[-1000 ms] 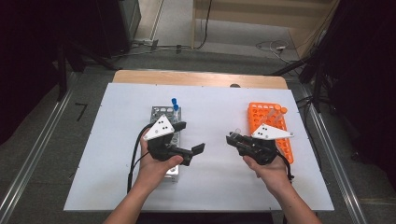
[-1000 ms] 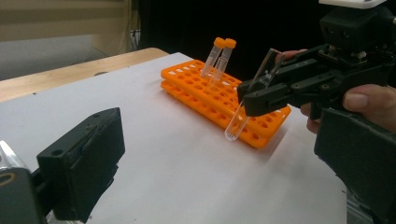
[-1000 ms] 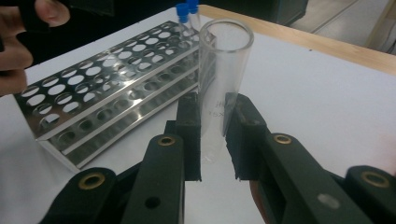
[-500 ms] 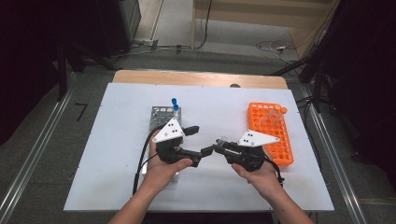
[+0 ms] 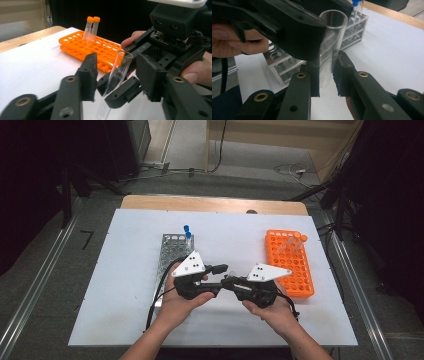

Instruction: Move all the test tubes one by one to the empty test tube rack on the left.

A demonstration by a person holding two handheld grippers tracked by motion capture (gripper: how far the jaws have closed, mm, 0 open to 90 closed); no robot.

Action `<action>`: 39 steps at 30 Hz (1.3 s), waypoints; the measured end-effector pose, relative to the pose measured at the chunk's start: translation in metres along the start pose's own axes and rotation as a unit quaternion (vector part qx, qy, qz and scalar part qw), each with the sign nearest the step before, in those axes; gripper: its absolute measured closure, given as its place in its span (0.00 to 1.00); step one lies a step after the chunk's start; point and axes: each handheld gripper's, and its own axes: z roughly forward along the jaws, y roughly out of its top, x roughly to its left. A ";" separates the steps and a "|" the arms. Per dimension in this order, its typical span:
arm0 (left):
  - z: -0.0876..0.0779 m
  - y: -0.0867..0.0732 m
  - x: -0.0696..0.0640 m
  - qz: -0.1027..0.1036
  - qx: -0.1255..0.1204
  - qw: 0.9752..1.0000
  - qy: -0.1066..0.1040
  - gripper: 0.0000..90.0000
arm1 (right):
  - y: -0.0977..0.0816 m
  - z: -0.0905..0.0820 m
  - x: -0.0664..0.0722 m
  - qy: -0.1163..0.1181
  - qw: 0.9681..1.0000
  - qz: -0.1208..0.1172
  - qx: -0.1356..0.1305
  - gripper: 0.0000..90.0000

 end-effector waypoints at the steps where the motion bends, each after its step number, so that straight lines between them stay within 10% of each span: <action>1: 0.001 0.000 -0.001 0.001 0.001 1.000 -0.003 0.67 | 0.000 0.000 0.000 0.002 1.000 0.000 0.000 0.82; 26: -0.004 -0.001 0.001 0.018 -0.009 1.000 0.018 0.86 | 0.000 0.000 0.000 0.019 1.000 0.001 0.004 0.78; 39: -0.027 0.005 0.020 0.003 -0.026 0.998 0.048 0.86 | -0.013 -0.020 -0.018 0.025 1.000 0.014 -0.012 0.14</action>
